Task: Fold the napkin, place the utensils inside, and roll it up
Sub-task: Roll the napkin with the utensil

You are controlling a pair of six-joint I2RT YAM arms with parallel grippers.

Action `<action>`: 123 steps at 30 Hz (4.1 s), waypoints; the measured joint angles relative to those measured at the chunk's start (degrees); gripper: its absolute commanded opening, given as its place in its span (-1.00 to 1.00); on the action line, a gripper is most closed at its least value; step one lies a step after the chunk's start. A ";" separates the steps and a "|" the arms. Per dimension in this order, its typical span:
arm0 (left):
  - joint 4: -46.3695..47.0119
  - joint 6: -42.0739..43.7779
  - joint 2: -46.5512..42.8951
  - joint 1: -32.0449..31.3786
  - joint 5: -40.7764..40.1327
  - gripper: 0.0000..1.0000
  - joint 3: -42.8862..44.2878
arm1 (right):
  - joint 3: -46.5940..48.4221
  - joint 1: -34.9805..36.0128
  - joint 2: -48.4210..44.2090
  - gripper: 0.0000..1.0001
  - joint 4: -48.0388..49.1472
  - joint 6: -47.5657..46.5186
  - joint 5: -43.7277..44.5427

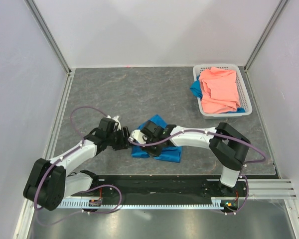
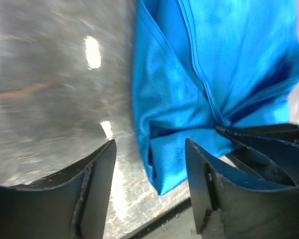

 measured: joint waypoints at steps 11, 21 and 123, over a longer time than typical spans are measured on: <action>0.28 -0.04 -14.71 1.18 -3.26 0.27 -5.31 | 2.38 -5.99 3.32 -0.67 -2.78 0.55 -15.58; 5.53 -0.04 -20.22 0.74 1.44 0.19 -10.60 | 8.85 -13.92 12.57 -0.69 -9.42 1.31 -34.42; 4.46 0.13 1.20 -0.68 3.08 -0.09 -1.84 | -5.29 0.42 -2.89 -0.43 6.71 8.70 1.46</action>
